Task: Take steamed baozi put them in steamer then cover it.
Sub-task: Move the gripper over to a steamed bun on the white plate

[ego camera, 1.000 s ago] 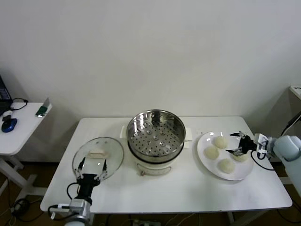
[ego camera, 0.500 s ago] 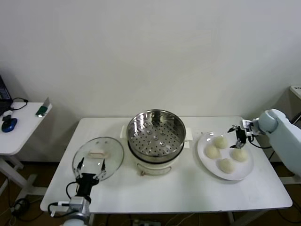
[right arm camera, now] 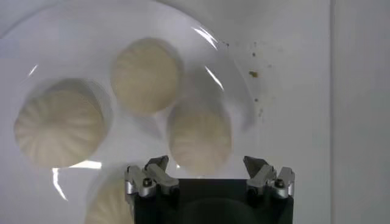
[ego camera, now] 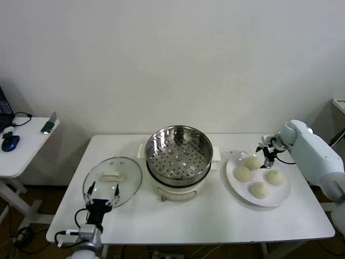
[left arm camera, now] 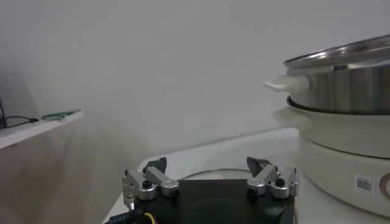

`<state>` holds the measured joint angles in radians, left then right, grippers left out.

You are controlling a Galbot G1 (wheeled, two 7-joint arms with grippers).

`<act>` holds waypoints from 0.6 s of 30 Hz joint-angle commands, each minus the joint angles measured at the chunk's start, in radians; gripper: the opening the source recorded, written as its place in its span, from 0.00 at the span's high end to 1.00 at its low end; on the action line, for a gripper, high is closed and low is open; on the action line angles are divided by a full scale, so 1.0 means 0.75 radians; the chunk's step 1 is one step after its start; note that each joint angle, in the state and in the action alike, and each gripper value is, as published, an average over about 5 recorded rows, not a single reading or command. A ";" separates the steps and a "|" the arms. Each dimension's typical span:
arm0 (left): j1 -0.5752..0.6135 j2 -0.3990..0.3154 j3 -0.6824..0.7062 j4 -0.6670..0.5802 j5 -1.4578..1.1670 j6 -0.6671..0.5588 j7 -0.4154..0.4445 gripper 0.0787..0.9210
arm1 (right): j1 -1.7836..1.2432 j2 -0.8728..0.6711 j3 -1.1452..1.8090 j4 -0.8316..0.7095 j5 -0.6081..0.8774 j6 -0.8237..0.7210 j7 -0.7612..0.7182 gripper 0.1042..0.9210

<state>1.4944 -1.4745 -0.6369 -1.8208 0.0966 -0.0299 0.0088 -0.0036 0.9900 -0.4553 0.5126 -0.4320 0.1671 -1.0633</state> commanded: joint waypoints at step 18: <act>-0.003 0.009 -0.016 0.039 -0.016 -0.016 0.000 0.12 | 0.035 0.142 -0.003 -0.194 -0.144 0.039 0.004 0.19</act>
<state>1.4922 -1.4687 -0.6479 -1.7938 0.0856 -0.0415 0.0066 0.0169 1.0791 -0.4586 0.3930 -0.5155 0.1927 -1.0582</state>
